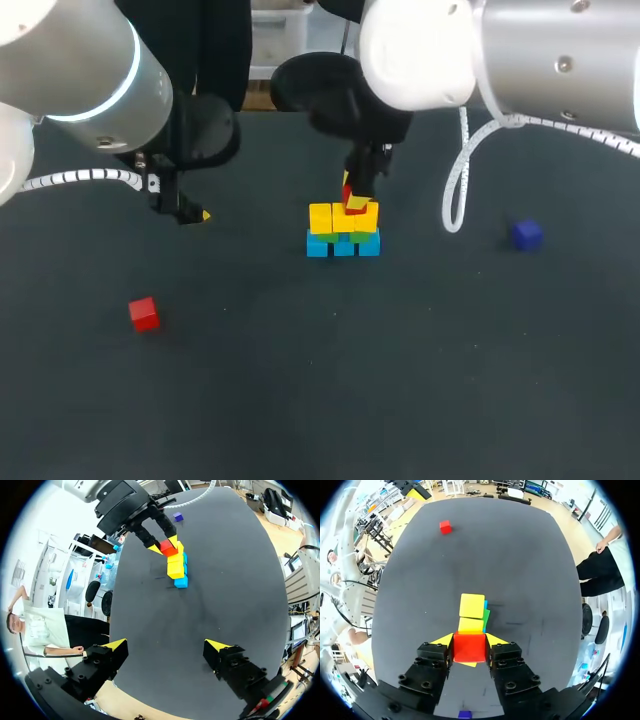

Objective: Place the blue cubes, place green cubes on the blue cubes, place the yellow cubes on the green cubes, then place the red cubes on the yellow cubes, and place purple cube on the red cubes.

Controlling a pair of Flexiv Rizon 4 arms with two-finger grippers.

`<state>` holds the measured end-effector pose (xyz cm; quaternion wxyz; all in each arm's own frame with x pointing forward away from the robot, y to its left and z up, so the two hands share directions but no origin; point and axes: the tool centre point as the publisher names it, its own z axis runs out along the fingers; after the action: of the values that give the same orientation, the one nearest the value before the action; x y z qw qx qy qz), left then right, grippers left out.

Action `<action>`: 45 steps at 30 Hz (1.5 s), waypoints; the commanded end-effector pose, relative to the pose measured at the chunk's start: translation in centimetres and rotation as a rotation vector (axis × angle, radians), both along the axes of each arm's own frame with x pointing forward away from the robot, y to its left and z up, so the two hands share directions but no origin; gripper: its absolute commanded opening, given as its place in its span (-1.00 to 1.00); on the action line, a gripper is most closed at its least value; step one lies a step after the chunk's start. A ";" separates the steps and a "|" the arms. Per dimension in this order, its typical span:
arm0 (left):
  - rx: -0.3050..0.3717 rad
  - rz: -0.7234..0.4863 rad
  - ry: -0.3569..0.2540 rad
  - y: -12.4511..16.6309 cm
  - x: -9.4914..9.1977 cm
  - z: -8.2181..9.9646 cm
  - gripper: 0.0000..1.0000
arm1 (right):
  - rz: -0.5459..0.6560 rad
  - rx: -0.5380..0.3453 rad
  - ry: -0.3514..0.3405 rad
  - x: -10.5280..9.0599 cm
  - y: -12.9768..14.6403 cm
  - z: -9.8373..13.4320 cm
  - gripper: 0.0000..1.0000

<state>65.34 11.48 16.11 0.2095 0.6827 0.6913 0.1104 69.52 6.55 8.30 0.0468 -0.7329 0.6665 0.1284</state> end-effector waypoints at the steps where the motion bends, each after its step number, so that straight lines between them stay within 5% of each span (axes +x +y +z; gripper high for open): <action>1: 0.003 0.003 0.000 -0.1 0.0 0.0 1.00 | 0.000 0.008 0.007 -0.1 -0.1 -0.1 -0.96; 3: 0.003 0.003 0.000 -0.1 0.0 0.0 1.00 | 0.002 0.011 0.011 -0.1 -0.1 -0.1 -0.65; 4: 0.003 0.003 0.000 -0.1 0.0 0.0 1.00 | 0.002 0.011 0.013 -0.1 0.0 -0.1 -0.25; 5: 0.003 0.003 0.000 -0.1 0.0 0.0 1.00 | 0.000 0.011 0.019 -0.1 0.0 -0.1 1.00; 35: 0.003 0.003 0.000 -0.1 0.0 0.0 1.00 | -0.005 0.026 0.041 -0.5 0.2 0.0 1.00; 39: 0.003 0.003 0.000 -0.1 0.0 0.0 1.00 | -0.019 0.044 -0.024 -0.4 0.6 1.3 1.00; 45: 0.003 0.003 0.000 -0.1 0.0 0.0 1.00 | -0.031 0.055 -0.140 -0.1 0.9 6.2 1.00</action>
<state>65.34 11.47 16.11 0.2095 0.6827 0.6913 0.1104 71.11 8.18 11.98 0.0871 -0.7321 0.6646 0.1211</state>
